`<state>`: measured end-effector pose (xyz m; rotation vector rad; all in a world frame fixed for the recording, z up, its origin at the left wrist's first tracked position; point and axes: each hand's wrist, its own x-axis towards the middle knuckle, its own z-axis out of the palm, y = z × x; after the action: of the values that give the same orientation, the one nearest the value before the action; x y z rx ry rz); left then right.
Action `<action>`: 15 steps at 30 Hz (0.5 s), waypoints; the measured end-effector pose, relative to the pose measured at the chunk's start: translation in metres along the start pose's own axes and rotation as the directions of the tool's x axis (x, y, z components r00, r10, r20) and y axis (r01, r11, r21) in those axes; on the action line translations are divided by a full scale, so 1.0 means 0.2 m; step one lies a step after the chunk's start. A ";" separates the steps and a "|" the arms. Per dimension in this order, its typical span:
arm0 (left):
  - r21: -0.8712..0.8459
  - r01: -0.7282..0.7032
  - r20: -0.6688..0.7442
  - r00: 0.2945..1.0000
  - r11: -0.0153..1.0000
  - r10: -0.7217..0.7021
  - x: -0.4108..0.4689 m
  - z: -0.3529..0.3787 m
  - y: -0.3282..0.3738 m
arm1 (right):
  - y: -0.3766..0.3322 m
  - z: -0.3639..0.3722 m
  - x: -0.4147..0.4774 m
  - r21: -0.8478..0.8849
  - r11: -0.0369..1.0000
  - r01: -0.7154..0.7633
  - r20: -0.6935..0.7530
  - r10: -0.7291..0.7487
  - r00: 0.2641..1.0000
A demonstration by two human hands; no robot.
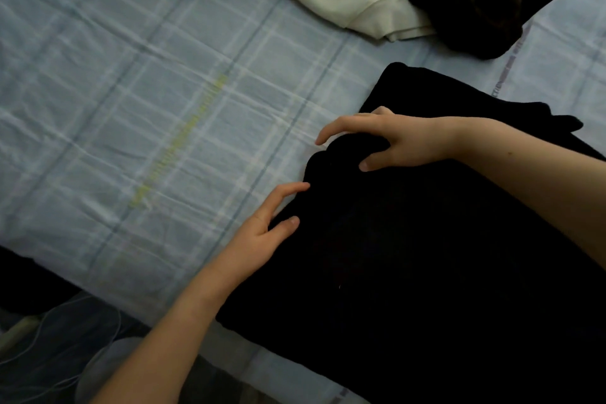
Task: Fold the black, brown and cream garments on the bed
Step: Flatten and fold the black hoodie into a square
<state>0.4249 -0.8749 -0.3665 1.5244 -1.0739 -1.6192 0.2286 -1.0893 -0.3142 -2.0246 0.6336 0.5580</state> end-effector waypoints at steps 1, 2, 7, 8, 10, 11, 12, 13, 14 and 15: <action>0.011 -0.015 0.001 1.000 1.000 0.015 0.01 0.00 0.01 | 0.00 0.00 -0.01 -0.028 1.000 0.010 0.008 -0.010 1.000; 0.005 -0.021 0.006 1.000 1.000 0.021 0.01 0.01 0.01 | 0.00 0.00 -0.03 -0.063 0.998 0.016 0.009 -0.015 1.000; -0.159 0.002 0.031 1.000 0.987 0.003 -0.05 0.08 0.10 | -0.02 0.02 -0.17 -0.187 0.980 0.065 -0.150 -0.094 0.984; -0.173 -0.008 0.039 0.999 0.985 0.015 -0.07 0.10 0.13 | -0.02 0.02 -0.22 -0.191 0.979 0.078 -0.188 -0.114 0.976; -0.178 -0.033 0.065 0.997 0.983 0.046 -0.10 0.18 0.22 | -0.02 0.03 -0.35 -0.221 0.970 0.100 -0.271 -0.159 0.949; -0.176 -0.053 0.072 0.995 0.983 0.066 -0.12 0.23 0.26 | -0.01 0.05 -0.43 -0.259 0.960 0.108 -0.317 -0.190 0.929; -0.175 -0.075 0.075 0.993 0.982 0.089 -0.15 0.28 0.31 | 0.00 0.07 -0.51 -0.302 0.946 0.113 -0.365 -0.224 0.904; -0.176 -0.097 0.078 0.991 0.980 0.112 -0.17 0.35 0.36 | 0.02 0.10 -0.59 -0.337 0.934 0.114 -0.411 -0.255 0.875; -0.180 -0.115 0.083 0.988 0.977 0.131 -0.20 0.43 0.40 | 0.04 0.13 -0.68 -0.360 0.926 0.111 -0.453 -0.277 0.847; -0.187 -0.128 0.095 0.984 0.974 0.148 -0.23 0.52 0.44 | 0.07 0.16 -0.77 -0.371 0.922 0.105 -0.490 -0.291 0.821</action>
<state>0.3204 -0.8605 -0.2696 1.2289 -1.0366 -1.6690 0.0964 -1.0340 -0.2453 -2.5612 0.6686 -0.0612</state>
